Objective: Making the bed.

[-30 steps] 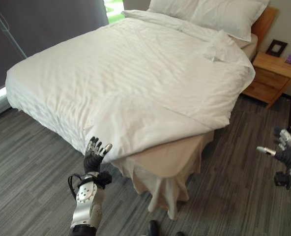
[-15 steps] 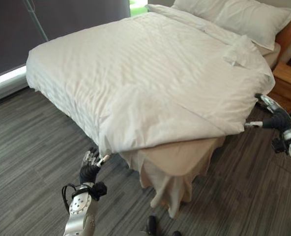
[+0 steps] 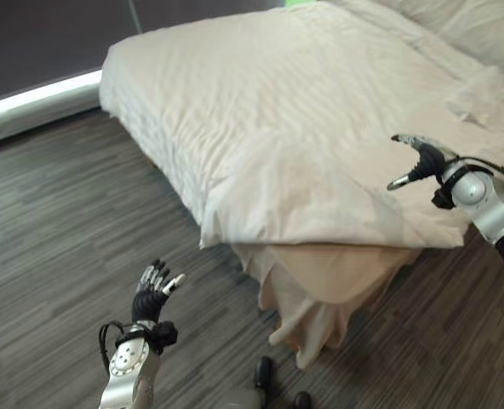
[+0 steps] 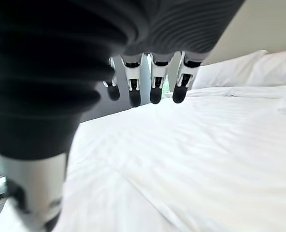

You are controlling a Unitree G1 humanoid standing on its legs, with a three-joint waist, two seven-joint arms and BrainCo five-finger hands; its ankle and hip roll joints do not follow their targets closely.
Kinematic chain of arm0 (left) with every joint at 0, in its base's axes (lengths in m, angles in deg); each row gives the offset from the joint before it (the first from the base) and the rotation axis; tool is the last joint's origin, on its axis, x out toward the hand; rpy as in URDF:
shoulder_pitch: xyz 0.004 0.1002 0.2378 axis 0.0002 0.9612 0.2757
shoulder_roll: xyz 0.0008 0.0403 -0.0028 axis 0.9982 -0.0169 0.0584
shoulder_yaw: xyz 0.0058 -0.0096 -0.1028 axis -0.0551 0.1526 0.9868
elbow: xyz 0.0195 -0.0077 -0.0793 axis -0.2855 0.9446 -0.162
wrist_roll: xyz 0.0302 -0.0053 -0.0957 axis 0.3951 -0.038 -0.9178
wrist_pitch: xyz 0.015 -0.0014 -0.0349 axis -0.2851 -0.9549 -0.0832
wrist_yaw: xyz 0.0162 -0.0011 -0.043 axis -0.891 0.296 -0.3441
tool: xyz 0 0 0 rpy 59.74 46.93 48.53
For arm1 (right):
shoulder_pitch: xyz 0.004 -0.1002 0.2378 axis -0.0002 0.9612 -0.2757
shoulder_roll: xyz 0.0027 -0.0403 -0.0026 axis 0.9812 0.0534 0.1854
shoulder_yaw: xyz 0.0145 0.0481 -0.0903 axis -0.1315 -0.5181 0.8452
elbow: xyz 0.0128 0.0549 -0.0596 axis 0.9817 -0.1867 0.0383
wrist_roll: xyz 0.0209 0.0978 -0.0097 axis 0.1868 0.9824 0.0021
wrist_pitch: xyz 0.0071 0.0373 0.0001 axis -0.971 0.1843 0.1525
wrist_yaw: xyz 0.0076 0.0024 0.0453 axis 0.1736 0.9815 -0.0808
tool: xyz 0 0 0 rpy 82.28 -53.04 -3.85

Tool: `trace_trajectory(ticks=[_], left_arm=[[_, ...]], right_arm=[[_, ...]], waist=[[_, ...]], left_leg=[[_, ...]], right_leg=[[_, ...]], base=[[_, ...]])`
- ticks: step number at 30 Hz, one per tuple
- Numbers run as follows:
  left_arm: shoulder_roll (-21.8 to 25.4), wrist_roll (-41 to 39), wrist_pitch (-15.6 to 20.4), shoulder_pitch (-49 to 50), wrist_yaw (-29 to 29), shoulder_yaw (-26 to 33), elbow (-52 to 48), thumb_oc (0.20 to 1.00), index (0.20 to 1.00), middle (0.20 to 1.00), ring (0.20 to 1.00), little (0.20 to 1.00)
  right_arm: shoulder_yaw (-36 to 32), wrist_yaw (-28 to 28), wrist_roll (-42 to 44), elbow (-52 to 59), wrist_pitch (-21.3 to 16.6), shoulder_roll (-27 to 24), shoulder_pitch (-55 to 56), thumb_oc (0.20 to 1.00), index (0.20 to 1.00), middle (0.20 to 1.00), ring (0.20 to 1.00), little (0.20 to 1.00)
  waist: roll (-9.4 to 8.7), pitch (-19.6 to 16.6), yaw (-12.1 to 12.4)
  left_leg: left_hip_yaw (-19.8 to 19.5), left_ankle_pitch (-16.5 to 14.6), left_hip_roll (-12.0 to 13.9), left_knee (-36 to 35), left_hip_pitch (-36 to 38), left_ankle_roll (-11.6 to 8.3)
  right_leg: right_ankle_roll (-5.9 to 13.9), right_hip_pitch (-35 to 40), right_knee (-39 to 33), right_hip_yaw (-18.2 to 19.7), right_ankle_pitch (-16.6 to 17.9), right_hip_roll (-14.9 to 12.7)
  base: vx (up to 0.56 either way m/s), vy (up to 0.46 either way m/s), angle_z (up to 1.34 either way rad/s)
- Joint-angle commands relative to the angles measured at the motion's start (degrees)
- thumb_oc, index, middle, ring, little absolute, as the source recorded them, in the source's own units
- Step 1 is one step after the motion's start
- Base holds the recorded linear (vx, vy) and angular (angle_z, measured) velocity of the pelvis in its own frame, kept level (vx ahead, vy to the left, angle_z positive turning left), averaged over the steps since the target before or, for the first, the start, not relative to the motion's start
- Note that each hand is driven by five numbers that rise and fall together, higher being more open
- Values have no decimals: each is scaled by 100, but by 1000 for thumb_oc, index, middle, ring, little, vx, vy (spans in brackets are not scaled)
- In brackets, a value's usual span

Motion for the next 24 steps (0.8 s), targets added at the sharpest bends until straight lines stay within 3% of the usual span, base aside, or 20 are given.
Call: trace_trajectory(ticks=[1, 6, 13, 17, 24], left_arm=[[410, -250, 259, -109, -6, 87, -239, 1000, 1000, 1000, 1000, 1000], [526, -368, 316, -50, -9, 160, -407, 1000, 1000, 1000, 1000, 1000], [515, -566, 408, -36, -94, 244, -465, 1000, 1000, 1000, 1000, 1000], [418, -728, 561, -12, -148, 335, -572, 1000, 1000, 1000, 1000, 1000], [399, -755, 654, 54, -190, 445, -519, 1000, 1000, 1000, 1000, 1000]], right_arm=[[31, 248, -174, -315, 70, -156, -463, 1000, 1000, 1000, 1000, 1000], [257, 469, -203, -1375, 200, 284, -1216, 1000, 1000, 1000, 1000, 1000], [483, 520, 1, -1871, 258, 337, -1730, 1000, 1000, 1000, 1000, 1000], [263, 637, 656, -1953, 186, 321, -1847, 1000, 1000, 1000, 1000, 1000], [103, 383, 1603, -1763, 74, 293, -1721, 1000, 1000, 1000, 1000, 1000]], waist=[[166, 43, 250], [204, 221, 500], [229, 449, 721], [305, 693, 909], [248, 966, 1116]], left_leg=[[59, -493, 203, 65, 415, -418], [-106, -347, 155, 65, -80, -490], [-212, -220, 127, 65, -554, -595], [-342, -93, 107, 65, -999, -679], [-411, 36, 146, 65, -1613, -789]], right_leg=[[92, -183, 70, -104, 390, -65], [102, -604, 70, -323, 421, -57], [85, -1023, 70, -430, 432, -41], [94, -1415, 70, -553, 441, -44], [113, -1984, 70, -649, 499, 6]], base=[[-9, -9, 43], [5, 0, 37], [44, -9, 12], [36, -29, 18], [11, -32, 8]])
